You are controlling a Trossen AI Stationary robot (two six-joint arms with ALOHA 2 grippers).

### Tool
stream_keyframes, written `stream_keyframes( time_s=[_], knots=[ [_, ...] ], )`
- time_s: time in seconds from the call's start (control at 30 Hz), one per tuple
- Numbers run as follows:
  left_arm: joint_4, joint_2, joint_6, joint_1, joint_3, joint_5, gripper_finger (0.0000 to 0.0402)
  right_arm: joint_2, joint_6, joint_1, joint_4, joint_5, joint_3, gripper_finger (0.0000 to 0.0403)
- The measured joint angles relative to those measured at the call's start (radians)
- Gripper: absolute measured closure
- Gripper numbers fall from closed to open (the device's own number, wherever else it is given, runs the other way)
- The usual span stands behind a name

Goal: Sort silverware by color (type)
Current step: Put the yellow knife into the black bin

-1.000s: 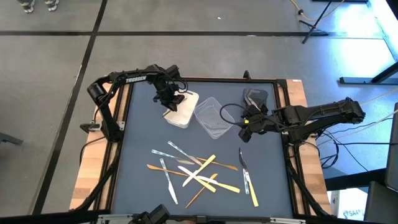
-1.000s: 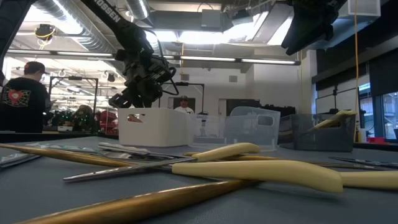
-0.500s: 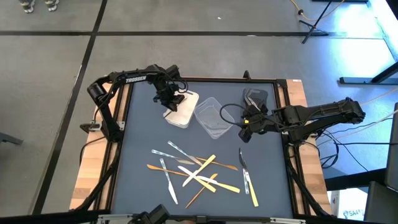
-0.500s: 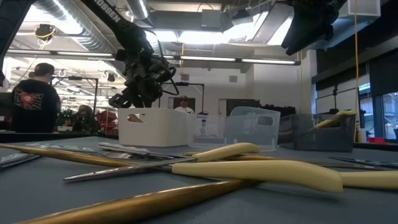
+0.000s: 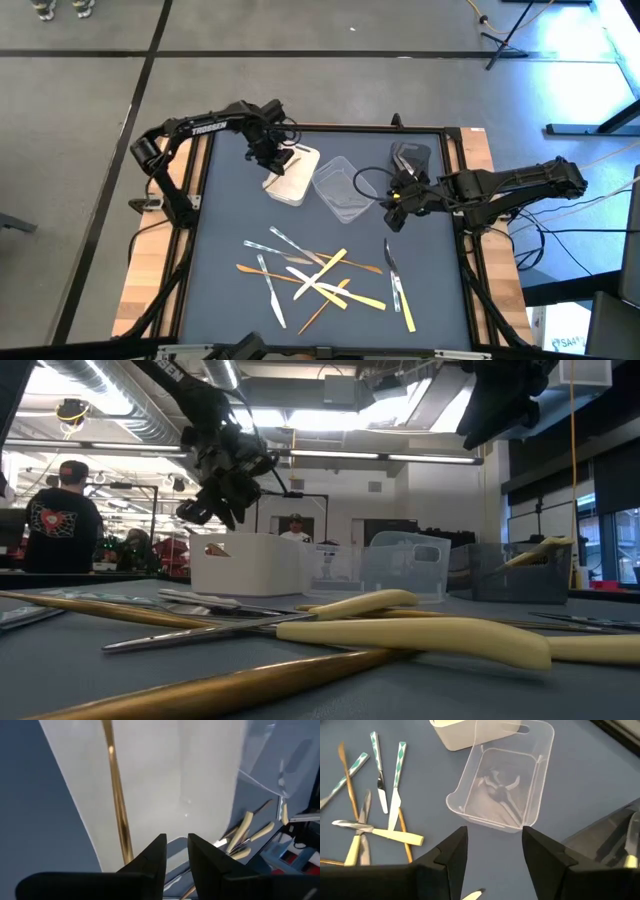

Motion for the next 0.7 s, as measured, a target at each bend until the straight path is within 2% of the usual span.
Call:
stream_keyframes(
  time_s=[0.13,0.47,0.7],
  knots=[
    [0.0,-0.052,0.052,-0.004,0.0,-0.022,0.0329,0.0,0.011,0.047,0.0,0.005,0.0,0.0228],
    [0.031,-0.212,0.183,-0.073,0.0,-0.261,0.0329,0.0,0.159,0.214,-0.007,0.05,0.0,0.0228],
    [0.119,-0.338,0.242,-0.17,0.0,-0.327,0.0329,0.0,0.307,0.327,-0.03,0.088,0.0,0.0228]
  ],
)
